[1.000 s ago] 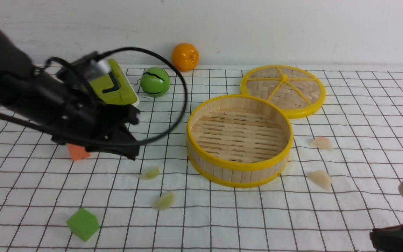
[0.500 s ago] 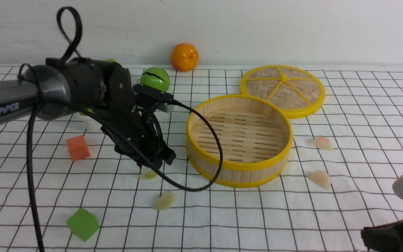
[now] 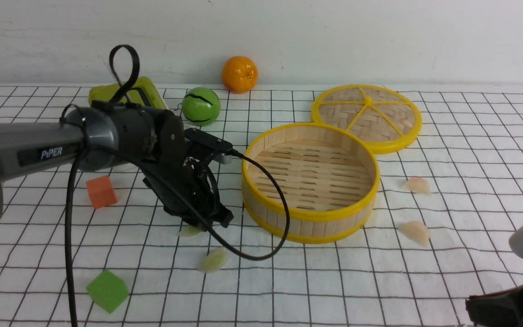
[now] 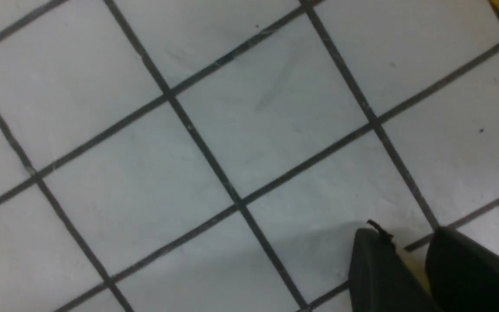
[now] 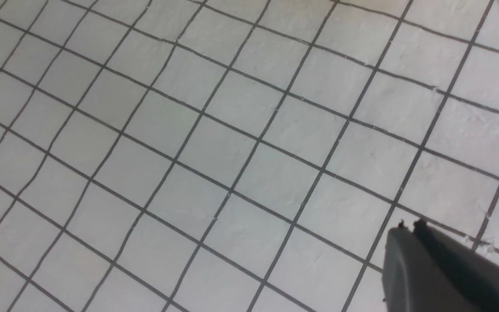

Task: Put the dumplings into the steamer on the table with the white tablecloth.
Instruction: 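Reach for and grasp a dumpling on the table with the left gripper, then place the dumpling into the bamboo steamer basket with the left gripper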

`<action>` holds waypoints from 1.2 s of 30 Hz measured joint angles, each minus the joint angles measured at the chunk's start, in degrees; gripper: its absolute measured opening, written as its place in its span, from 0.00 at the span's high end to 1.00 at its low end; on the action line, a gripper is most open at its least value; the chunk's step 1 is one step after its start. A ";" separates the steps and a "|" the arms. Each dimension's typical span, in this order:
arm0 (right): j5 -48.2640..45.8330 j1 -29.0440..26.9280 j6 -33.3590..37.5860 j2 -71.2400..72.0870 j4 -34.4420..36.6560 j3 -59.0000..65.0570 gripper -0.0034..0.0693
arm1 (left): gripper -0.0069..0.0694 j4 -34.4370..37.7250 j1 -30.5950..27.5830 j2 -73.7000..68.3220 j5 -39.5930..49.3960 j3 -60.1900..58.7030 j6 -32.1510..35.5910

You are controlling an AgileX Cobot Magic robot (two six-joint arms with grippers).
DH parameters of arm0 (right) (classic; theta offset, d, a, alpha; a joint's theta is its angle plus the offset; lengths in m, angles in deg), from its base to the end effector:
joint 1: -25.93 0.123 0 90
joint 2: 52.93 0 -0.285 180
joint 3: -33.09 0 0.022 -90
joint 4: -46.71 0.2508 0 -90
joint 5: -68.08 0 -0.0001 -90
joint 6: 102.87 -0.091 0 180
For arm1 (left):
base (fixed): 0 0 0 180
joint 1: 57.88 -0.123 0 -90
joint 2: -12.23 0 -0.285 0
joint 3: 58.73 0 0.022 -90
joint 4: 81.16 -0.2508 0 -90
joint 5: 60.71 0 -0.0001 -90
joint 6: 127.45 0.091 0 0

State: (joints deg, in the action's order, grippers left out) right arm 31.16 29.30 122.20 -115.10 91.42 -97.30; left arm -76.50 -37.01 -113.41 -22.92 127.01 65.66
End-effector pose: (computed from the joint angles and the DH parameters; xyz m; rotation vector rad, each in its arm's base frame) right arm 0.1585 0.0479 0.2393 -0.4021 2.3600 0.5034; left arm 0.3992 -0.1571 0.1646 0.7330 2.6556 -0.1227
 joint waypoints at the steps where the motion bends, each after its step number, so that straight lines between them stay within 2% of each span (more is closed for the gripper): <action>1: -0.05 0.00 0.00 0.00 0.06 0.00 0.94 | 0.73 -0.05 0.00 0.00 0.13 0.00 -1.57; 8: -0.04 0.00 0.00 0.00 0.33 0.00 0.93 | 0.73 -0.05 0.00 1.04 8.85 4.94 -11.51; 10: 0.02 0.00 0.00 0.00 0.33 0.00 0.93 | 0.73 0.61 0.00 2.64 14.20 11.59 -14.62; 13: 0.02 0.00 0.06 0.00 0.33 0.00 0.93 | 0.73 5.39 0.19 3.87 16.54 20.23 -16.19; 16: 0.08 0.00 0.06 0.00 0.66 0.00 0.93 | 0.73 13.34 1.62 3.60 13.95 26.44 -15.91; 19: 0.12 0.00 0.12 0.00 0.81 0.00 0.93 | 0.73 16.84 3.41 1.36 9.88 28.48 -15.70; 25: -0.27 0.00 0.18 0.00 1.86 0.00 0.93 | 0.73 15.76 5.88 -7.45 1.49 29.33 -16.88; 32: -0.69 0.00 0.18 0.00 3.12 0.00 0.93 | 0.73 15.07 5.93 -13.61 -2.83 29.33 -22.91; 36: -0.72 0.00 0.18 0.00 3.14 0.00 0.92 | 0.72 14.07 5.93 -14.49 -3.31 29.33 -23.96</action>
State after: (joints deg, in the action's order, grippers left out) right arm 30.43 29.30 122.38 -115.10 94.55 -97.30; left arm -62.42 -31.08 -127.89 -26.23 156.34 41.70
